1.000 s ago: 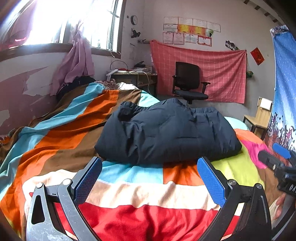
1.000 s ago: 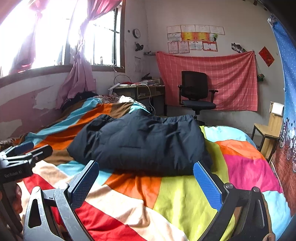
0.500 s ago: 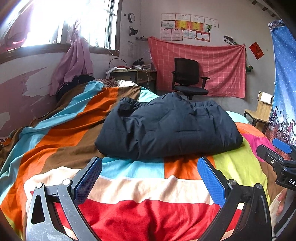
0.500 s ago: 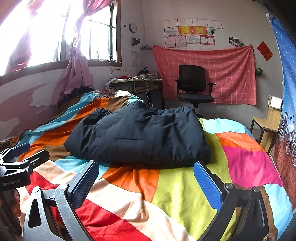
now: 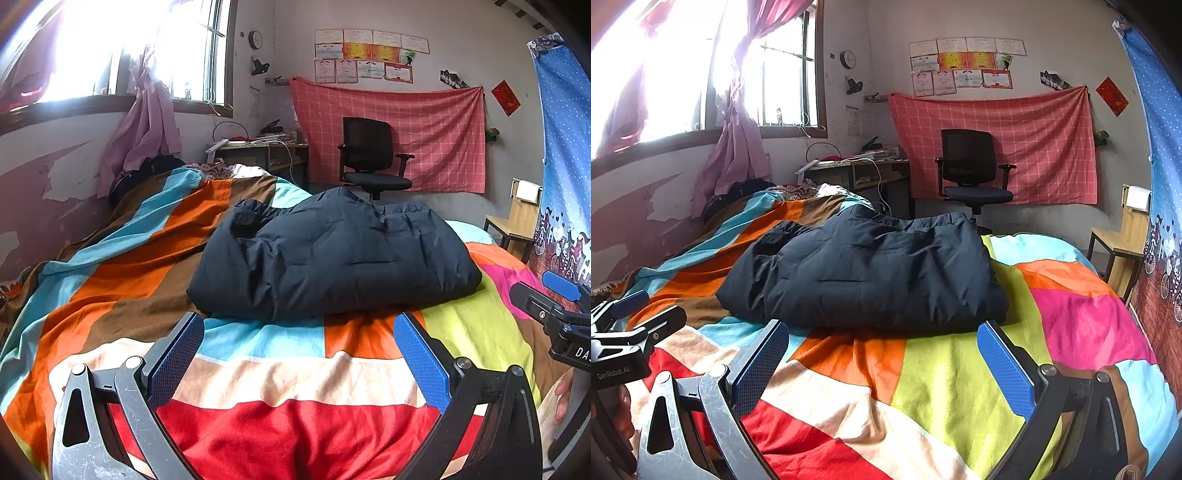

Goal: Fold large clothes

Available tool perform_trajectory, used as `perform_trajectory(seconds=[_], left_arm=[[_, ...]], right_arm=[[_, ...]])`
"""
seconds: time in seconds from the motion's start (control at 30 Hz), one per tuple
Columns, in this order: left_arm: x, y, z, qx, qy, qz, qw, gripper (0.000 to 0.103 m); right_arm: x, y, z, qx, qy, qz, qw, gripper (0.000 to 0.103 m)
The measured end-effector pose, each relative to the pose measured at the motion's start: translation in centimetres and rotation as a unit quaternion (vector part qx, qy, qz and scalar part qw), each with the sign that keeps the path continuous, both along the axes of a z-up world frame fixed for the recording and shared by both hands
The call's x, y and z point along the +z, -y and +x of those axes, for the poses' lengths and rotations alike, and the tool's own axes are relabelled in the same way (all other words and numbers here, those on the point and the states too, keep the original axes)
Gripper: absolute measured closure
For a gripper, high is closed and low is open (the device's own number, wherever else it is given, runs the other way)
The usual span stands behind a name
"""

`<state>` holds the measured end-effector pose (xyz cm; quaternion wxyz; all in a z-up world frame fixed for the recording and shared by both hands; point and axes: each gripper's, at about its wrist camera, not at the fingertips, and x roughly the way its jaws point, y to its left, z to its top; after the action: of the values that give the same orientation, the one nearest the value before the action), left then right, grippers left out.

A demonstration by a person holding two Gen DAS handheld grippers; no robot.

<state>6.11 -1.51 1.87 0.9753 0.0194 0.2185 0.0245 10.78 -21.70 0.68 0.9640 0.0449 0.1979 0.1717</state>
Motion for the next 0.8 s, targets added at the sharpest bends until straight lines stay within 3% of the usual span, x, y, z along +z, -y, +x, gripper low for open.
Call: perform_trajectory(seconds=[0.8], left_arm=[[-0.03,0.33,-0.11,0.001,0.0,0.001,1.0,0.002]], right_arm=[[-0.04,-0.01,0.0,0.001,-0.001,0.0,1.0,0.0]])
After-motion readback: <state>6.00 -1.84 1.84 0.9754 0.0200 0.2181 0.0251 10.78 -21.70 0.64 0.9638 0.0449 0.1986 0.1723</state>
